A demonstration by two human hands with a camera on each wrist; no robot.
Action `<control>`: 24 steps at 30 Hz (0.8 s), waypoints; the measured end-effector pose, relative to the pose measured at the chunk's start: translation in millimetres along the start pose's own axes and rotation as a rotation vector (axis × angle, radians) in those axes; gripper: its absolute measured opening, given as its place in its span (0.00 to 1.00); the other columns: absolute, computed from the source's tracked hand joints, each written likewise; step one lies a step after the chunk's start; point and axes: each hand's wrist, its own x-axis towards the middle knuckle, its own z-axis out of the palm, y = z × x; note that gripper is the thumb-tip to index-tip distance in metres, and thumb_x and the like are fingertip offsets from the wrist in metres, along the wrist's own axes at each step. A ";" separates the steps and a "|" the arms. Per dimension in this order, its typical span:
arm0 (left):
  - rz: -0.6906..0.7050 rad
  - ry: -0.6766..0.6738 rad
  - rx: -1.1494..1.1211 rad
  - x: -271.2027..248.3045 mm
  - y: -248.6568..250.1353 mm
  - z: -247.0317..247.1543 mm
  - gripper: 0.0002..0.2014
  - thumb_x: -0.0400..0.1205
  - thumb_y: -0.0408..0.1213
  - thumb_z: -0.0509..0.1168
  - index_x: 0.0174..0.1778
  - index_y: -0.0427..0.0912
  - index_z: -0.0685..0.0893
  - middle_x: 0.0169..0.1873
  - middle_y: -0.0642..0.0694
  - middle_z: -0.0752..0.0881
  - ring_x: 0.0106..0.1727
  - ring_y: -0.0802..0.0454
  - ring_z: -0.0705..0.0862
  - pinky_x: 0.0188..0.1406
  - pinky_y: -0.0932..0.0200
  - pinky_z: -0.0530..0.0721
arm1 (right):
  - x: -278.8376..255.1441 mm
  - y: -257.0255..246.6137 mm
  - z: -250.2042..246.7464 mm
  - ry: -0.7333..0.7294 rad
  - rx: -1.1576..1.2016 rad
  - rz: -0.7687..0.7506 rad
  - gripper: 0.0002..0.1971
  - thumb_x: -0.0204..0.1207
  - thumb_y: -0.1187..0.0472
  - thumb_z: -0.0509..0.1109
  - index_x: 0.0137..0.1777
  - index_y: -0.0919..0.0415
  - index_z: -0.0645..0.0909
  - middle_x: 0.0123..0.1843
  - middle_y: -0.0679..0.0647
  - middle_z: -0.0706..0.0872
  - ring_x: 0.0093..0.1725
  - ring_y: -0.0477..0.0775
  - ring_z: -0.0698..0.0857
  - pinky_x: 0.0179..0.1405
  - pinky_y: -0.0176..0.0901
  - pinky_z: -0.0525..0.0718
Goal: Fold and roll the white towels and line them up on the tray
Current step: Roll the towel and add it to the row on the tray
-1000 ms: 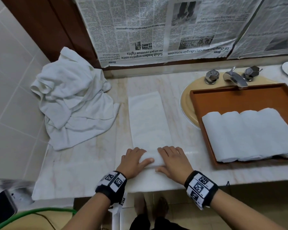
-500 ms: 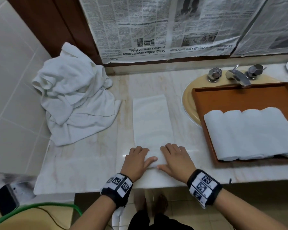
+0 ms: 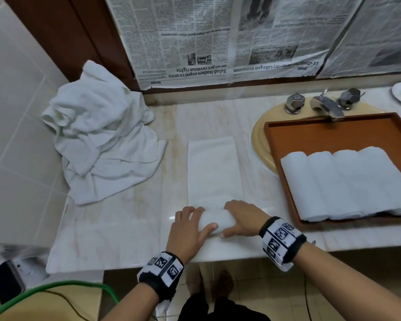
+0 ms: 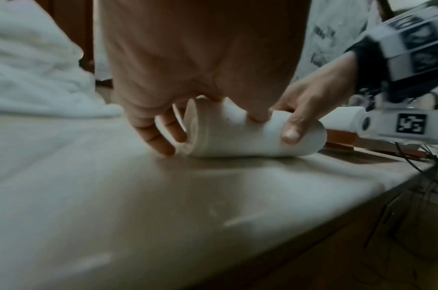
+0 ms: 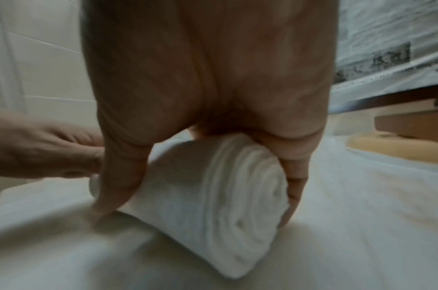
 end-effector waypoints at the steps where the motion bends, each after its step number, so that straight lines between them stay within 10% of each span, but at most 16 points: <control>1: 0.000 -0.006 -0.032 0.6 -3.1 1.5 0.42 0.74 0.77 0.43 0.75 0.54 0.73 0.68 0.51 0.73 0.68 0.50 0.69 0.65 0.55 0.74 | -4.3 -0.7 3.2 0.066 -0.042 -0.006 0.37 0.69 0.33 0.72 0.71 0.54 0.70 0.66 0.51 0.74 0.65 0.56 0.75 0.63 0.54 0.76; 5: -0.074 -0.015 -0.165 13.0 -4.4 0.2 0.32 0.80 0.70 0.55 0.69 0.49 0.79 0.61 0.49 0.76 0.65 0.48 0.71 0.64 0.55 0.73 | -8.7 -4.5 17.9 0.354 -0.193 -0.081 0.37 0.72 0.27 0.58 0.74 0.51 0.70 0.70 0.50 0.73 0.68 0.57 0.73 0.62 0.56 0.73; 8: -0.125 -0.010 -0.180 23.9 0.1 -6.5 0.27 0.83 0.65 0.57 0.66 0.49 0.81 0.60 0.49 0.78 0.66 0.47 0.72 0.63 0.53 0.73 | 0.1 0.7 18.8 0.298 -0.170 -0.100 0.48 0.65 0.18 0.46 0.72 0.51 0.74 0.68 0.49 0.77 0.67 0.55 0.75 0.61 0.56 0.73; 18: 0.034 0.004 0.041 14.0 -2.4 -2.2 0.37 0.77 0.76 0.39 0.76 0.64 0.72 0.70 0.59 0.73 0.72 0.51 0.68 0.63 0.50 0.73 | 4.8 10.4 -19.1 0.040 0.332 -0.066 0.29 0.71 0.35 0.75 0.66 0.53 0.79 0.58 0.44 0.80 0.59 0.48 0.78 0.55 0.40 0.72; 24: -0.063 -0.080 -0.121 40.8 0.4 -13.9 0.28 0.81 0.69 0.54 0.70 0.58 0.80 0.64 0.51 0.80 0.66 0.46 0.73 0.65 0.47 0.75 | -5.2 -8.9 13.9 0.305 -0.248 0.002 0.45 0.68 0.24 0.44 0.74 0.56 0.71 0.68 0.55 0.76 0.65 0.61 0.77 0.54 0.58 0.78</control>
